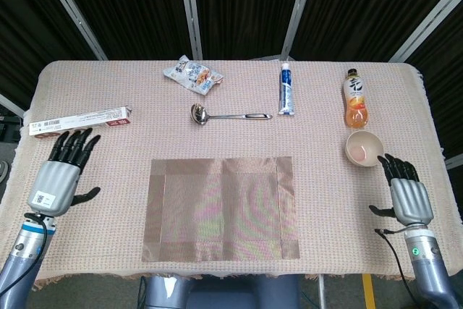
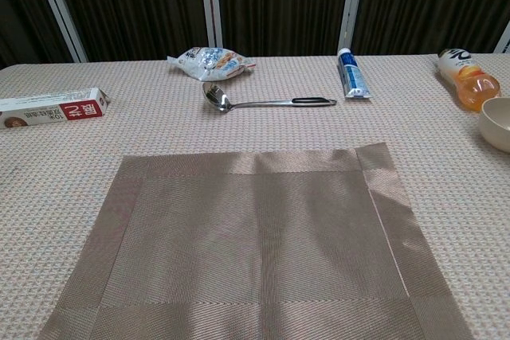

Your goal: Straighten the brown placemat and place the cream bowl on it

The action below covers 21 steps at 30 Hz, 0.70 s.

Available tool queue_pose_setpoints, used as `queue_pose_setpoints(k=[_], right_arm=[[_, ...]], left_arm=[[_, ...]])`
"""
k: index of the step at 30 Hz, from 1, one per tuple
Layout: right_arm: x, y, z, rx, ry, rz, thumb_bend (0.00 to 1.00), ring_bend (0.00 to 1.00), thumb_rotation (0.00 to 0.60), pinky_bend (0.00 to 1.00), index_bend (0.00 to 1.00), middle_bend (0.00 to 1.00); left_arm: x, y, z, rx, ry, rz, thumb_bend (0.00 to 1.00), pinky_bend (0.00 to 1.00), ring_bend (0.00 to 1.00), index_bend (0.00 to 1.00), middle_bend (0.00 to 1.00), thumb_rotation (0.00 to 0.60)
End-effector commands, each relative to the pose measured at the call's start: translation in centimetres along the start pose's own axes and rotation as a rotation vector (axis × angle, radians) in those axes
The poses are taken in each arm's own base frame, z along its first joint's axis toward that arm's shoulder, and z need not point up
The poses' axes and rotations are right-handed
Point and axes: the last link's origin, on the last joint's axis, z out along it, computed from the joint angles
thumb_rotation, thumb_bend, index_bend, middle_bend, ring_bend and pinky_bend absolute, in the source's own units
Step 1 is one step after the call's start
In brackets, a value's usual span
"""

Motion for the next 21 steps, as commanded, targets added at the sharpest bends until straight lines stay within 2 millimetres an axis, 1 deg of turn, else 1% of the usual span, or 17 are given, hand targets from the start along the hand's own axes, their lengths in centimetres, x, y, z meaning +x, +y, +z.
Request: queue_pose_setpoints(k=[1, 5, 11, 14, 17, 18, 20, 21], right_arm=[[-1.3, -0.6, 3.3, -0.023, -0.029, -0.022, 0.0, 0.0, 0.6, 0.0, 0.05, 0.0], [-2.2, -0.9, 5.1, -0.041, -0.049, -0.04, 0.0, 0.0, 0.6, 0.0, 0.07, 0.0], [-3.3, -1.3, 7.2, -0.062, -0.06, -0.068, 0.0, 0.0, 0.6, 0.0, 0.13, 0.0], [-3.7, -1.4, 8.0, -0.07, -0.054, -0.084, 0.0, 0.0, 0.6, 0.0, 0.19, 0.0], [-4.0, -1.6, 8.7, -0.074, -0.044, -0.09, 0.01, 0.0, 0.6, 0.0, 0.28, 0.0], [-4.1, -1.6, 8.9, -0.073, -0.041, -0.09, 0.03, 0.0, 0.6, 0.0, 0.27, 0.0], [-4.4, -1.7, 9.3, -0.07, -0.037, -0.092, 0.07, 0.0, 0.6, 0.0, 0.16, 0.0], [-4.6, -1.8, 9.5, -0.066, -0.035, -0.097, 0.11, 0.0, 0.6, 0.0, 0.17, 0.0]], left_arm=[[0.5, -1.1, -0.1, 0.071, 0.018, -0.007, 0.0, 0.0, 0.0, 0.0, 0.0, 0.6], [0.3, -1.9, -0.2, 0.087, 0.009, 0.007, 0.0, 0.0, 0.0, 0.0, 0.0, 0.6], [0.3, -2.6, 0.1, 0.097, 0.012, 0.001, 0.0, 0.0, 0.0, 0.0, 0.0, 0.6], [0.3, -2.8, 0.1, 0.095, 0.009, -0.005, 0.0, 0.0, 0.0, 0.0, 0.0, 0.6], [0.3, -2.9, 0.2, 0.096, 0.007, -0.012, 0.0, 0.0, 0.0, 0.0, 0.0, 0.6], [0.2, -2.9, 0.3, 0.096, 0.005, -0.015, 0.0, 0.0, 0.0, 0.0, 0.0, 0.6], [0.2, -3.0, 0.3, 0.097, 0.001, -0.018, 0.0, 0.0, 0.0, 0.0, 0.0, 0.6], [0.2, -3.0, 0.3, 0.098, -0.001, -0.02, 0.0, 0.0, 0.0, 0.0, 0.0, 0.6]])
